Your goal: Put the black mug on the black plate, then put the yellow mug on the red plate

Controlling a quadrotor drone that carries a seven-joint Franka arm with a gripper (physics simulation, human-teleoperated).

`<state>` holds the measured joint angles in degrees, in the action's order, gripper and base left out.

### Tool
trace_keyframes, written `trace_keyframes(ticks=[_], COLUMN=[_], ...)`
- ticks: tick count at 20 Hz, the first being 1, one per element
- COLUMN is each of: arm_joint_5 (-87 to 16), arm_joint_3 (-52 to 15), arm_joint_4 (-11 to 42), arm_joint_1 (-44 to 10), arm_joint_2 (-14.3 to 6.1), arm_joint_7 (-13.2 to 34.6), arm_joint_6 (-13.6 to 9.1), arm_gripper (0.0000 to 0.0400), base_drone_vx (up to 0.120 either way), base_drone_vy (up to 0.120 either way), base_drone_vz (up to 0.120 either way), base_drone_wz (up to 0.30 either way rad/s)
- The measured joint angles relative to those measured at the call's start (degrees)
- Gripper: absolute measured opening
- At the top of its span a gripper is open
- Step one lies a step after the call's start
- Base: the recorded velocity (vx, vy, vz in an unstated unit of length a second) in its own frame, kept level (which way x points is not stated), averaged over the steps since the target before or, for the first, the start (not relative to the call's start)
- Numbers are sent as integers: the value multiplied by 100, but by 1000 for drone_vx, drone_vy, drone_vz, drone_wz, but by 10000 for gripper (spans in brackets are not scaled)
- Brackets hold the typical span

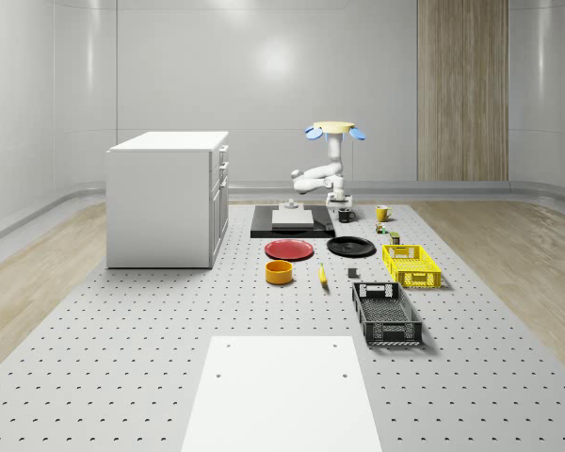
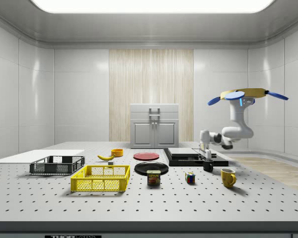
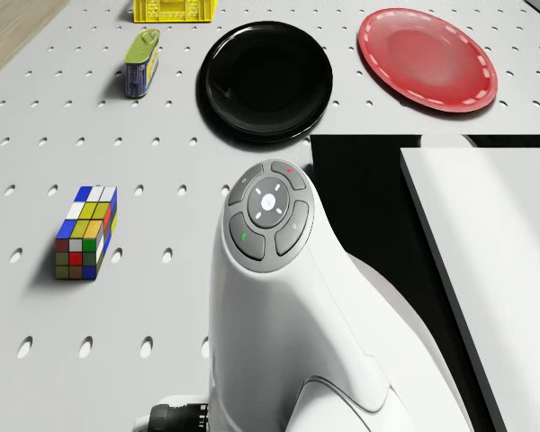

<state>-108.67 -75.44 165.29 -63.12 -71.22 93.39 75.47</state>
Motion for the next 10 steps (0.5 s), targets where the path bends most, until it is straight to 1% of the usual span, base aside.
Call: trace_keyframes(ticks=[6,7,10], arm_joint_5=[71,82,115], arm_joint_3=[-37,-43,-60], arm_joint_4=[-9,-11,-15], arm_joint_1=[-42,-49,-68], arm_joint_2=[-144,-168,-236], arm_joint_7=[39,45,63], arm_joint_6=[134,155,219], arm_gripper=[400,400,400], base_drone_vx=[0,0,0], base_drone_vy=[0,-80,0], base_drone_vz=[0,0,0], base_drone_wz=[0,0,0])
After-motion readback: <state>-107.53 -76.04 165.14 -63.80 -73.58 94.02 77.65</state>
